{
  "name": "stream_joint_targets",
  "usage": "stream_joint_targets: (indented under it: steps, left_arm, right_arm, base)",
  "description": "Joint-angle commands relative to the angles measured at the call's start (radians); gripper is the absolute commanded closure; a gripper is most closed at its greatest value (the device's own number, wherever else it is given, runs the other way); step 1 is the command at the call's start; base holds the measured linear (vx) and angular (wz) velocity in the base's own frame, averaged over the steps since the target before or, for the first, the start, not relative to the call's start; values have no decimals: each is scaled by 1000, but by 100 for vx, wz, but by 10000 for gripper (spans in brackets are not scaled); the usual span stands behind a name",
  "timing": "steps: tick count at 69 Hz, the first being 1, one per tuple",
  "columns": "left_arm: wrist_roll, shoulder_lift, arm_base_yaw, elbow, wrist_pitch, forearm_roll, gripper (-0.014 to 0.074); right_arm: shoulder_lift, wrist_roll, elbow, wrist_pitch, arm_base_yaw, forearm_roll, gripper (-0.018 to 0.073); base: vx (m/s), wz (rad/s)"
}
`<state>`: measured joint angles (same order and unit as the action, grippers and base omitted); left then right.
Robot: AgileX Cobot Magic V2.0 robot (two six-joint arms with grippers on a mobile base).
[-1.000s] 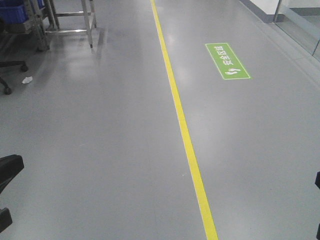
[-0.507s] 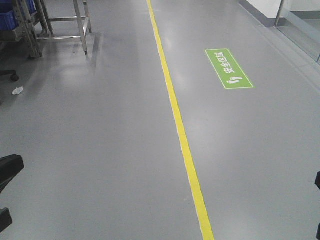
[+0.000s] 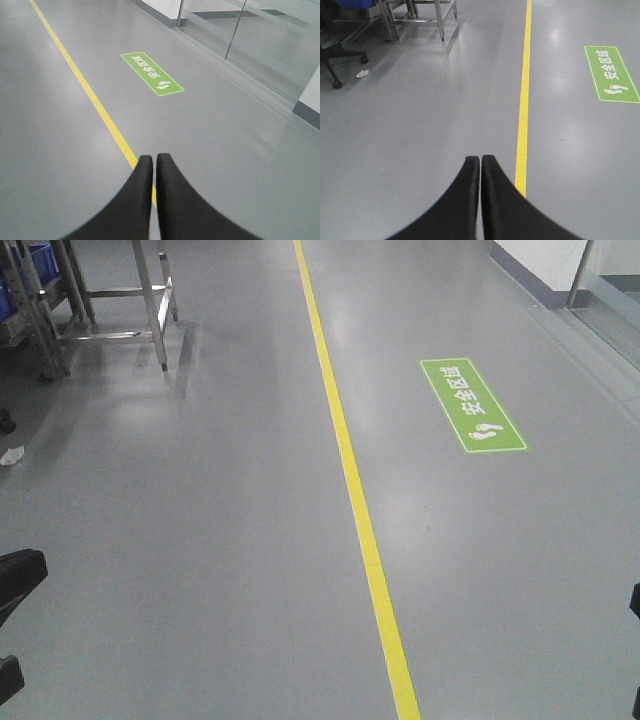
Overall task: Move and align brake pads A on conveyor
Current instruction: 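Drive along the yellow floor line past the green floor sign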
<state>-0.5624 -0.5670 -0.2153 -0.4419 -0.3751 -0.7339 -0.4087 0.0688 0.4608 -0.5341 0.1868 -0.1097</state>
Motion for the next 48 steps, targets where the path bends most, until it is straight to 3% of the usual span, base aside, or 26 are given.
stream_joint_targets:
  steps: [1,48]
  left_arm:
    - [-3,-4,-5,-27,44,-20,603]
    - [-3,-4,-5,-27,45,-20,603]
  right_arm:
    - [-8,2,26,73,-7,-2,566]
    - [-8,2,26,74,-7,-2,566]
  base:
    - [54,-3]
    - [60,-4]
